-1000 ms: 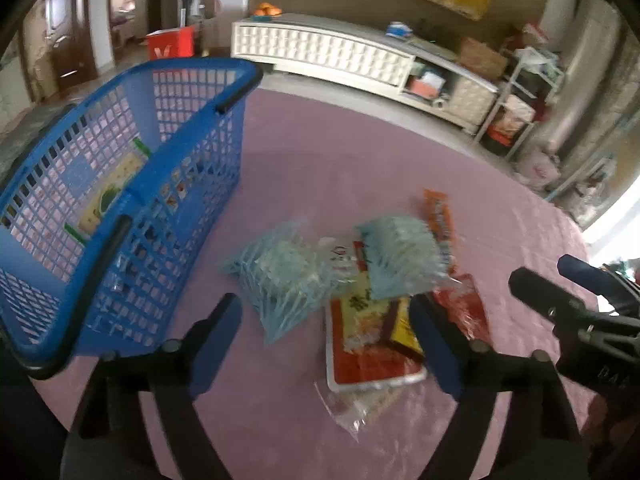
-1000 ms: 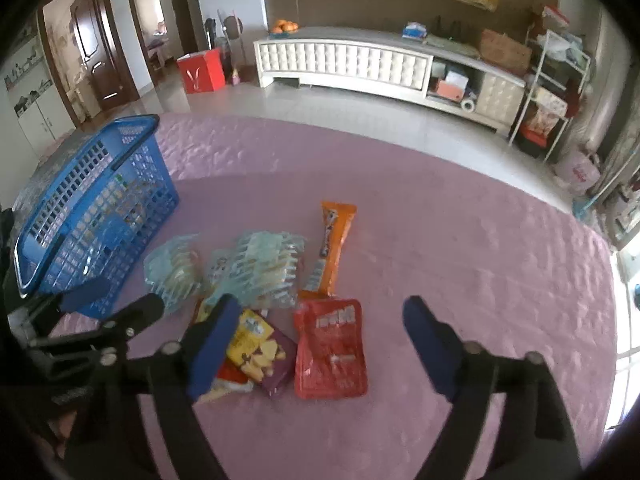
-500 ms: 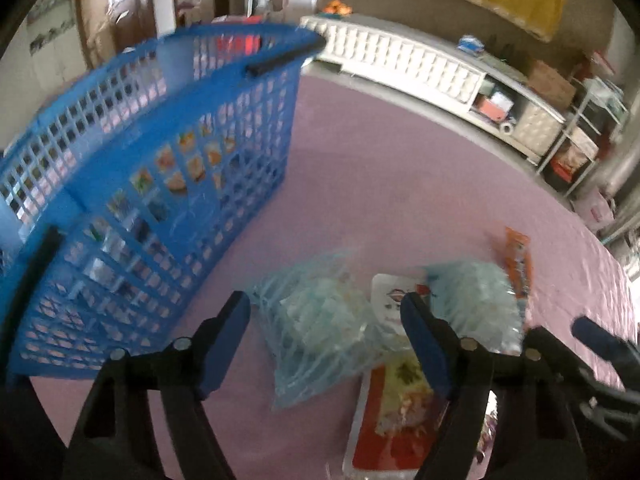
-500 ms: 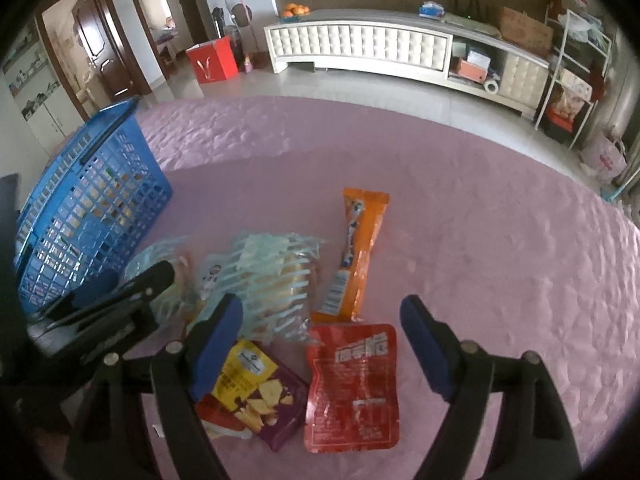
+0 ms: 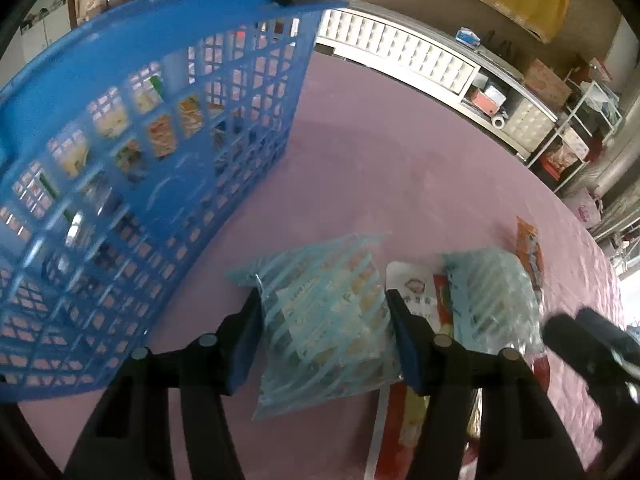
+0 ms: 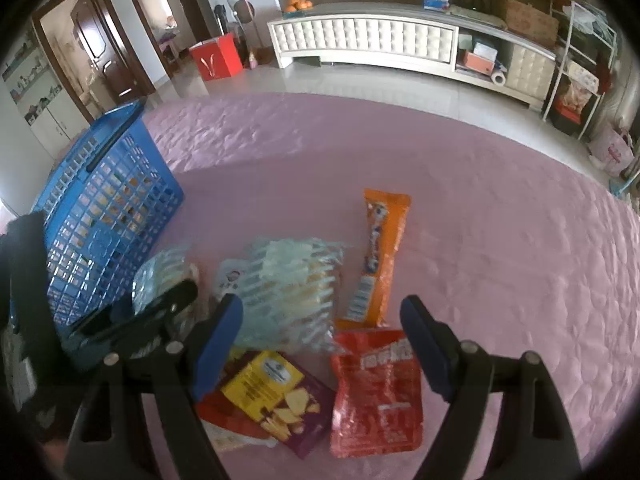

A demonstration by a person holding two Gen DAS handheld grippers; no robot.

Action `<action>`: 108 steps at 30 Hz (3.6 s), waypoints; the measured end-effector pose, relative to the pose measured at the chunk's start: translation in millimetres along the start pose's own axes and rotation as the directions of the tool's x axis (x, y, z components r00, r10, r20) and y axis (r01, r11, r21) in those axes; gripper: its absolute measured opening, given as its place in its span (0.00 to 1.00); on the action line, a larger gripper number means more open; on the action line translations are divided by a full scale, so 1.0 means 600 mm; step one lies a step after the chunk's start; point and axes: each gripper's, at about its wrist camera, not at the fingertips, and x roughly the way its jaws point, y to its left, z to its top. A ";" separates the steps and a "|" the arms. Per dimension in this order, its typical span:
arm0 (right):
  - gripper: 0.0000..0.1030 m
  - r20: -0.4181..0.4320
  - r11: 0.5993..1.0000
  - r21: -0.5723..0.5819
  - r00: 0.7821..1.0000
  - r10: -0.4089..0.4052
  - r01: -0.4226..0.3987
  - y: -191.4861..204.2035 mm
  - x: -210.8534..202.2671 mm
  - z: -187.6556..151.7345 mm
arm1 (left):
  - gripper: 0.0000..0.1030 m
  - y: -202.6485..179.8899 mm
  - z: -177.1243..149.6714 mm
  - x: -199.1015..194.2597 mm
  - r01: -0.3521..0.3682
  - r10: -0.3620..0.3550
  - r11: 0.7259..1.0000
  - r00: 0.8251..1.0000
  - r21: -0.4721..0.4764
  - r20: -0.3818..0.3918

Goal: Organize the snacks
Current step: 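Grasp a light blue striped bag with the left tool while the right tool grasps another, then carry both blue bags over the basket while the right tool opens to drop its bag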

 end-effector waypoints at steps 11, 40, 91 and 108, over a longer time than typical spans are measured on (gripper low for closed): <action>0.82 -0.121 0.999 -0.030 0.992 -0.024 0.020 0.034 0.068 0.009 | 0.54 0.053 -0.024 -0.034 0.049 -0.049 0.999 0.998 -0.006 0.026; 0.60 0.095 0.980 -0.023 0.976 -0.195 0.198 0.146 -0.223 -0.084 | 0.54 0.093 -0.040 -0.257 0.284 -0.308 0.943 0.943 0.174 0.127; 0.60 0.106 0.984 -0.174 0.994 -0.007 0.025 0.427 -0.091 0.092 | 0.54 0.366 0.180 -0.280 0.218 -0.265 0.937 0.953 0.273 0.148; 0.61 -0.023 0.987 -0.160 0.999 -0.034 0.030 0.450 -0.054 0.047 | 0.54 0.406 0.157 -0.252 0.238 -0.270 0.937 0.958 0.255 0.100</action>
